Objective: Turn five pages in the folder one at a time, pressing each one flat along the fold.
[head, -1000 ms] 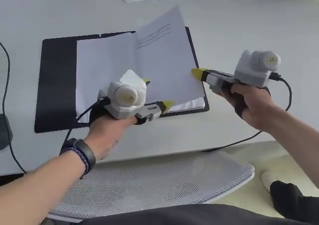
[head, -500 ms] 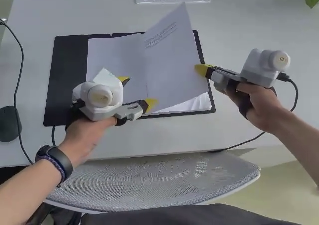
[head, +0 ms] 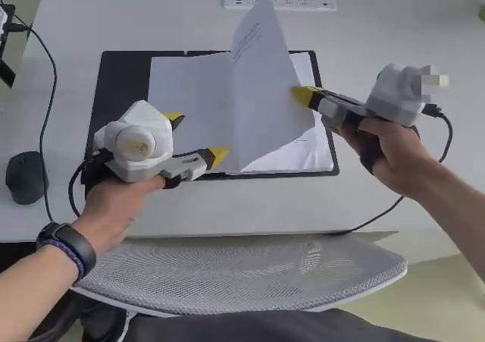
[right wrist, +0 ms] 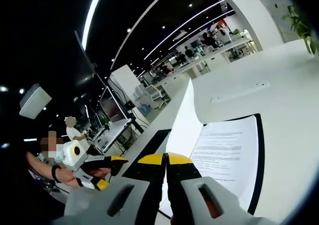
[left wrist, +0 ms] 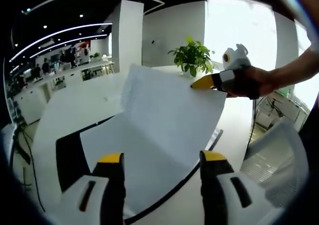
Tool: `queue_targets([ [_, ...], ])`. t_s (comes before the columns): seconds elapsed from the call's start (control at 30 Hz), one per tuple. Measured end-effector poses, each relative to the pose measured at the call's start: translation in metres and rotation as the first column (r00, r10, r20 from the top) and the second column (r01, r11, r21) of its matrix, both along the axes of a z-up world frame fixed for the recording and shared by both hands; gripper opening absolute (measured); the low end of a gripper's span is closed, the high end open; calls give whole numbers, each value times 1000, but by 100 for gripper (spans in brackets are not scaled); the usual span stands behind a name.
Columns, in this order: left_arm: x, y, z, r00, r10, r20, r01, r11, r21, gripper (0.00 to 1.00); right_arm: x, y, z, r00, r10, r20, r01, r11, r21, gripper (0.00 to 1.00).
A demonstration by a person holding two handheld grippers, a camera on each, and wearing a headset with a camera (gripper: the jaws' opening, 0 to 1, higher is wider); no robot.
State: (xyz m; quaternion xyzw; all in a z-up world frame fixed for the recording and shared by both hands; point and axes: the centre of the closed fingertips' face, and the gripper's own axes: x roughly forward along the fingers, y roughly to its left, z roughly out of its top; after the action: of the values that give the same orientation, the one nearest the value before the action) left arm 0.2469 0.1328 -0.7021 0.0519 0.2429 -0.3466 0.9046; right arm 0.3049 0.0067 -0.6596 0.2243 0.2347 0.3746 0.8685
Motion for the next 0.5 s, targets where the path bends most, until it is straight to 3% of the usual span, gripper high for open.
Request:
queue_targets([
  [0.37,-4,51,4,996,88,-5,-88,996,1,63,1,66,15,993,117,32,-118,992,42,0],
  [0.5,-6,68,7,993,120,-3,-120,993,-3,63,-1,88,14,987,156,34,-158,987,40,0],
])
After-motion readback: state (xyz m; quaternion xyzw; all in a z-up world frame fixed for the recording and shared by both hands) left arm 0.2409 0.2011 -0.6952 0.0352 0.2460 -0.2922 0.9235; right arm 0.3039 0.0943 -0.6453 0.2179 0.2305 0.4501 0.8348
